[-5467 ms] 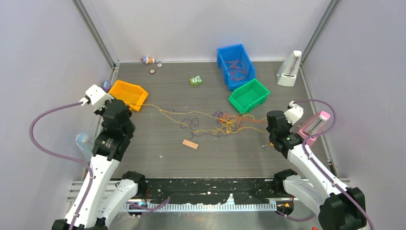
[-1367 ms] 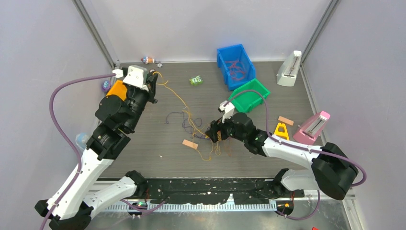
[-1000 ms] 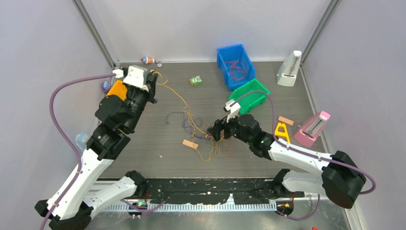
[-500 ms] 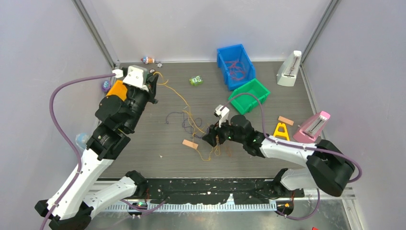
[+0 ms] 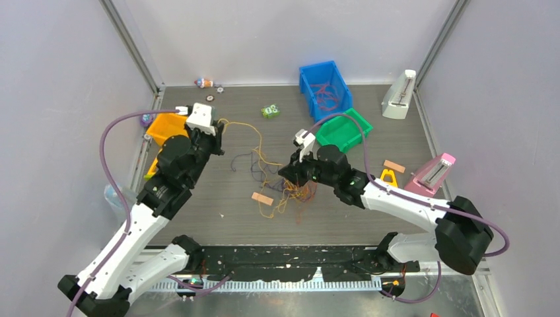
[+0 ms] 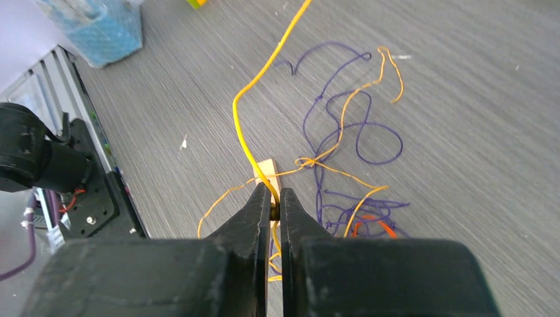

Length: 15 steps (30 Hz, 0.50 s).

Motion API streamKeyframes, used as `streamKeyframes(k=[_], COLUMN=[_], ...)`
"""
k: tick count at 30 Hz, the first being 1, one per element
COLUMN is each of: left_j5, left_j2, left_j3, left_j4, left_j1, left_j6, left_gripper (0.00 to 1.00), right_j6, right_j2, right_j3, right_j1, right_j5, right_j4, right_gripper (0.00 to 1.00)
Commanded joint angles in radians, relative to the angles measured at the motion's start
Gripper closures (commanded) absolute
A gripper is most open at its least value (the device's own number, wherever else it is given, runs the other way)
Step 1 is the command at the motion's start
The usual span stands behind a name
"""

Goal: Untangle the cables
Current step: Untie the cable.

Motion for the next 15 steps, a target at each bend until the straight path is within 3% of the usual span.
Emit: streamKeyframes(k=[1,5,15], left_j5=[0.084,0.176,0.277], left_j2=[0.025,0.079,0.351], left_j3=[-0.035,-0.053,0.055], left_j4=[-0.010,0.041,0.127], left_j1=[0.123,0.199,0.241], left_j6=[-0.146,-0.229,-0.404], left_gripper=[1.00,1.00,0.97], right_j6=[-0.018,-0.019,0.004], right_j2=[-0.079,-0.092,-0.082], right_j3=[0.086,0.114,0.157], right_j1=[0.004,0.004,-0.007], right_j5=[0.014,0.005,0.015], right_j4=[-0.069,-0.099,-0.116], right_gripper=[0.95,0.95,0.95])
